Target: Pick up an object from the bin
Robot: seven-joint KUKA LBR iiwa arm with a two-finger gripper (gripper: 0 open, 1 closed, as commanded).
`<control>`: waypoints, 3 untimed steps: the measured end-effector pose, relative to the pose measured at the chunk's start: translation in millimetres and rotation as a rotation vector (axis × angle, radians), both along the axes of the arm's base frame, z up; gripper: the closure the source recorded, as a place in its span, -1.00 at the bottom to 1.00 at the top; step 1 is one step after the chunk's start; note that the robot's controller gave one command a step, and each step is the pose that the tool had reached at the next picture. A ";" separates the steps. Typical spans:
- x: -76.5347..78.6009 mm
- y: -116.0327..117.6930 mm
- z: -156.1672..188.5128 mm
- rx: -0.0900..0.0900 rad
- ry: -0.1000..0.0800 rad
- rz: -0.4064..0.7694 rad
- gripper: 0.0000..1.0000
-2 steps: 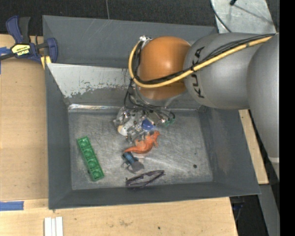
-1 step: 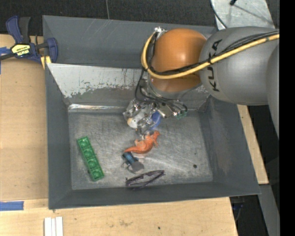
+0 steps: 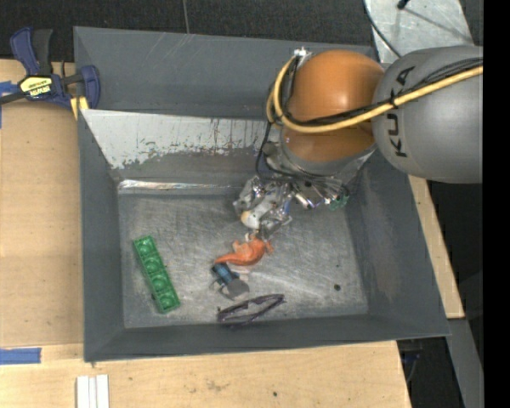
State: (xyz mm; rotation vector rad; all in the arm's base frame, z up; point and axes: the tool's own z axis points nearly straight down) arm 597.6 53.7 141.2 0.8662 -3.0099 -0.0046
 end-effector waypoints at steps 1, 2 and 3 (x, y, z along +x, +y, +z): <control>21.2 -14.3 65.9 0.000 -0.011 -0.033 1.00; 14.4 -15.2 93.4 0.001 -0.022 -0.028 1.00; -5.3 -7.7 67.8 0.001 -0.014 -0.031 1.00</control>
Offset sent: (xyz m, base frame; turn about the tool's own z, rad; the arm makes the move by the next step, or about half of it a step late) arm -0.0097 -0.0155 0.0611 -0.0012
